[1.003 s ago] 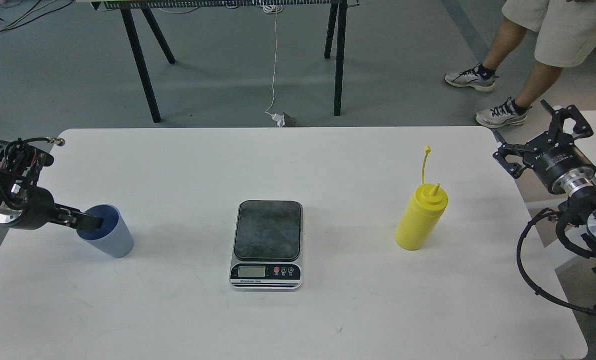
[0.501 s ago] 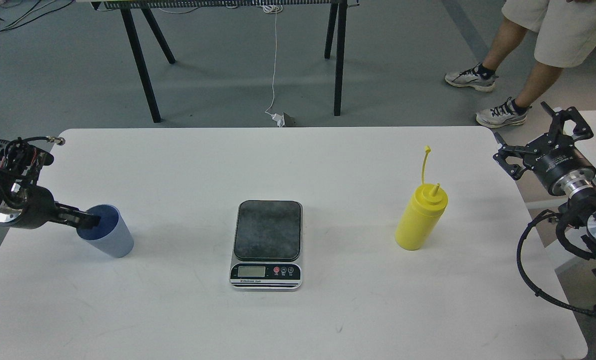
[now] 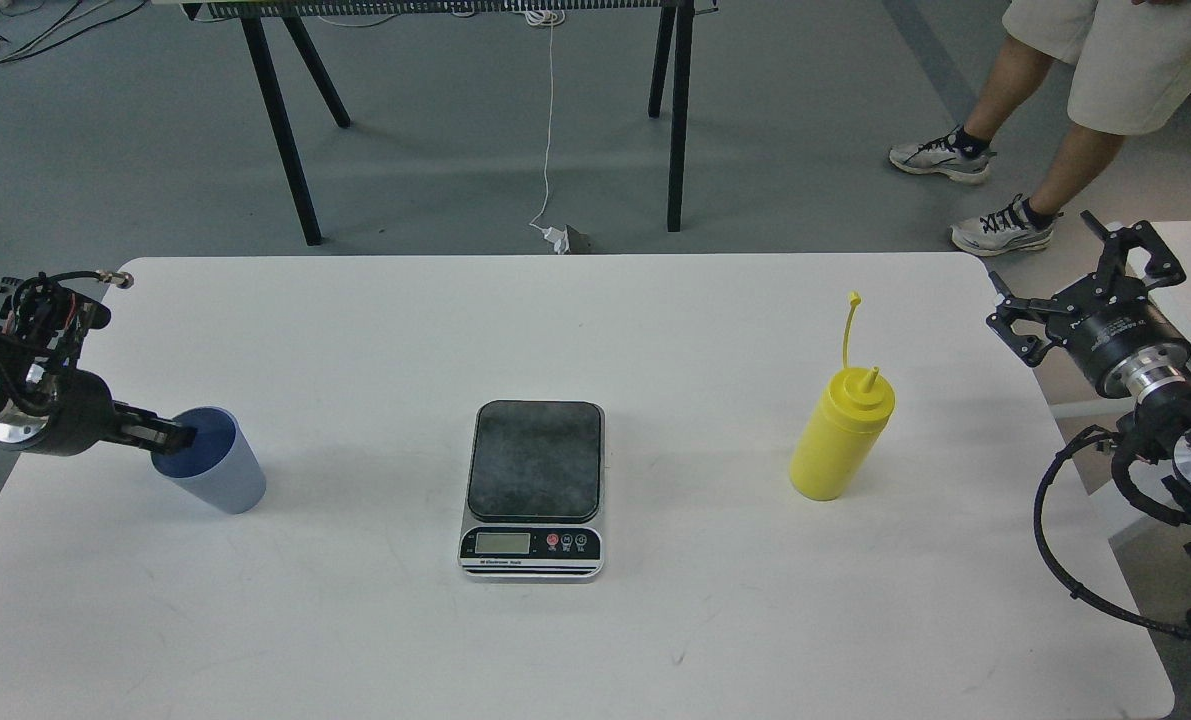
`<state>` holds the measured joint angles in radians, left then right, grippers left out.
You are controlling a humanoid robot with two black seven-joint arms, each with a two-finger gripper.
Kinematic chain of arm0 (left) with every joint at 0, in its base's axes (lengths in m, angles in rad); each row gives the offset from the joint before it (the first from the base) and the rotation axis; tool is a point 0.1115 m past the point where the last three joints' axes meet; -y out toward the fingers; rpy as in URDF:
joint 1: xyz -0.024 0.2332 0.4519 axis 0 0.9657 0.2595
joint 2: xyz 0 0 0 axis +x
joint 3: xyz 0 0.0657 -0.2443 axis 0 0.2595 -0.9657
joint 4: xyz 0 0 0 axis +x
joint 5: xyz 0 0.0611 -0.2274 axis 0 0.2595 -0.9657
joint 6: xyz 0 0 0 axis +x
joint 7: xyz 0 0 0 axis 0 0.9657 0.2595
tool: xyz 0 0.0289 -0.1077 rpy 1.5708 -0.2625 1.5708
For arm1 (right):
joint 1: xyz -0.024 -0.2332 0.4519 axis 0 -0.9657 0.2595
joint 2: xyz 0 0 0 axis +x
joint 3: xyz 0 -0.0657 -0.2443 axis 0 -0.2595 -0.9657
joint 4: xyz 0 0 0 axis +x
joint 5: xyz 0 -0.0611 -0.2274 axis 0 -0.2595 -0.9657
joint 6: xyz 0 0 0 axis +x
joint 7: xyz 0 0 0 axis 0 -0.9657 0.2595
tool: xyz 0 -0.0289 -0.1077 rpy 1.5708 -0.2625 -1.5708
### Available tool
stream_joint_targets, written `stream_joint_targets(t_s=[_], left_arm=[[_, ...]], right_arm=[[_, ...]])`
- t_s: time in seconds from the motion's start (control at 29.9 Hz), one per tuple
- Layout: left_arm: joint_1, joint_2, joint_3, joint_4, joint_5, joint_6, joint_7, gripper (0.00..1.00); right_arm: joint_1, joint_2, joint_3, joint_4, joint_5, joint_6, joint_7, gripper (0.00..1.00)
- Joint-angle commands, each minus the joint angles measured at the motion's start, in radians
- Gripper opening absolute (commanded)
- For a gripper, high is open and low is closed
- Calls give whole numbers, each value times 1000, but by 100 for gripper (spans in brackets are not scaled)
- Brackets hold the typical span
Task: Pour seasoning into cup on scale with both arms
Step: 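Lift the blue cup and carry it onto the scale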
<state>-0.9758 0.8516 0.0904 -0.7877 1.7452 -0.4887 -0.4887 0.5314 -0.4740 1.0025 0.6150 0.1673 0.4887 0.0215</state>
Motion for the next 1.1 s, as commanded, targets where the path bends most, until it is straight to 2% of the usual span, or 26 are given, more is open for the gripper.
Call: stream_joint_targets(t_s=[0.0,0.33,0.5,0.64,0.87,1.07], left_arm=[[-9,17,-3,-2,2,0,0,4],[-167,37,-11,-38,2,0,0,4],[-263,24,-15,-143,-56,0,0,4],[-308,-49,-15,-194,-121,0,0,4],[-314,-201,-14,-197,-144,0,0,4],[-301,-281,-5,-199,-145,0,0,4]], right_arm=[[-1,0,1,0,0,0,0,99],[-1,1,2,0,0,0,0,99],[-1,1,2,0,0,0,0,99],[1,0,2,-1,0,0,0,99],[13,2,4,-3,-2,0,0,99],[16,2,2,-3,-2,0,0,99]])
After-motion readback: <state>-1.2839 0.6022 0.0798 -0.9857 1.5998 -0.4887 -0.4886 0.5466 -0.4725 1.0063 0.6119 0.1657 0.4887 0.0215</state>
